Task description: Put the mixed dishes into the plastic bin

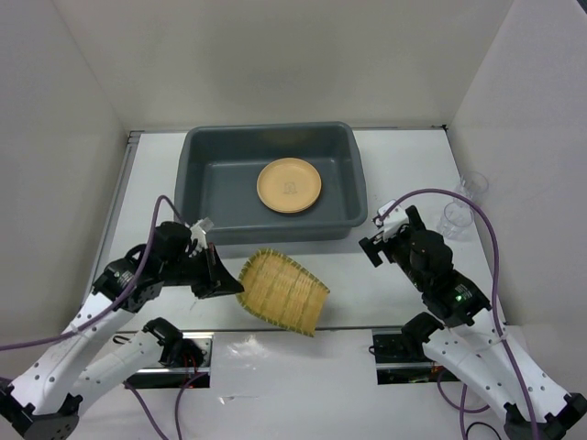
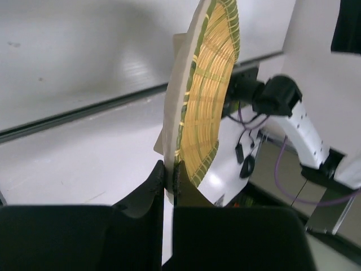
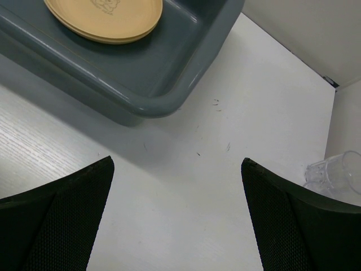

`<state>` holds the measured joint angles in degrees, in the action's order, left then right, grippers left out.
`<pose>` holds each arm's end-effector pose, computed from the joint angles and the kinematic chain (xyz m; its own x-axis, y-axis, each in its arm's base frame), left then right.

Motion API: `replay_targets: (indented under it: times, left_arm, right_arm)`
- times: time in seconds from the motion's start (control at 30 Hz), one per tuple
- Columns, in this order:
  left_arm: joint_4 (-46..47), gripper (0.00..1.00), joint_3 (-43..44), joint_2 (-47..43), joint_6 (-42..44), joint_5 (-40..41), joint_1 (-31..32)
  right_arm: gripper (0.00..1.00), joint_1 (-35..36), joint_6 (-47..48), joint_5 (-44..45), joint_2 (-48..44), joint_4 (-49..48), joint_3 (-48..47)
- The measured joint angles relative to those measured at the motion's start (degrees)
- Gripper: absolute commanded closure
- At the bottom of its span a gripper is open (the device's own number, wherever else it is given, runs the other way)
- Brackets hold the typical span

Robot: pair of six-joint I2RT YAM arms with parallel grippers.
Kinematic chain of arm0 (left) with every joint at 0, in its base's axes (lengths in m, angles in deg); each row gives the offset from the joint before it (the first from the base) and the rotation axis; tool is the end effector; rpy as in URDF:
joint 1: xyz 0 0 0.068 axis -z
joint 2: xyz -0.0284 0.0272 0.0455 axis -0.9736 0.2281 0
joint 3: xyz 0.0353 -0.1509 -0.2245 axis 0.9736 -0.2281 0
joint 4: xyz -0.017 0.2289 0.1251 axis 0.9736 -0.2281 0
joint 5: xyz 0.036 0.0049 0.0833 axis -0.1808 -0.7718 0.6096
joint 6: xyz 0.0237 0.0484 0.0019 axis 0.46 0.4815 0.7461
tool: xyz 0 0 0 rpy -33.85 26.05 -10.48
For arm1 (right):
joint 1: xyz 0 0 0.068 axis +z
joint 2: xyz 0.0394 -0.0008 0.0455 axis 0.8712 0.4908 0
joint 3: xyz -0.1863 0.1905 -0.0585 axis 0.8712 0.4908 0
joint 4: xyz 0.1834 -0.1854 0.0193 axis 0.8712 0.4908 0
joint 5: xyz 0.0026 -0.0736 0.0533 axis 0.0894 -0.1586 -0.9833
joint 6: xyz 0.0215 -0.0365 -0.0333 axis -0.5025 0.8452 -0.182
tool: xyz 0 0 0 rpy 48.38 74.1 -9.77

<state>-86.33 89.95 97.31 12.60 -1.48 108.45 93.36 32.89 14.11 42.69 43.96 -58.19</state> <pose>0.1028 -0.0786 0.3052 -0.9052 -0.3892 -0.1710 -0.1236 0.6257 -0.7702 0.1151 0.0647 0.2974 -0.1195 -0.4853 -0.8662 -0.4195 0.8154 -0.3989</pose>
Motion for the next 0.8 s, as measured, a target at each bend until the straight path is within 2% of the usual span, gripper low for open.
replay_targets:
  times: [0.23, 0.63, 0.8]
  left_arm:
    - [-2.64, 1.0, 7.91, 5.84, 5.44, -4.31, 0.0]
    - [-1.22, 1.0, 35.06, 26.32, 11.78, -5.46, -0.02]
    - [-2.38, 1.0, 48.3, 35.41, 13.29, -6.45, -2.54]
  right_arm:
    - [0.02, 0.0, -0.02, 0.26, -0.7, 0.0, 0.0]
    - [0.02, 0.0, -0.02, 1.25, -1.22, -0.02, 0.0]
    - [0.02, 0.0, -0.02, 1.88, -1.57, -0.02, 0.0]
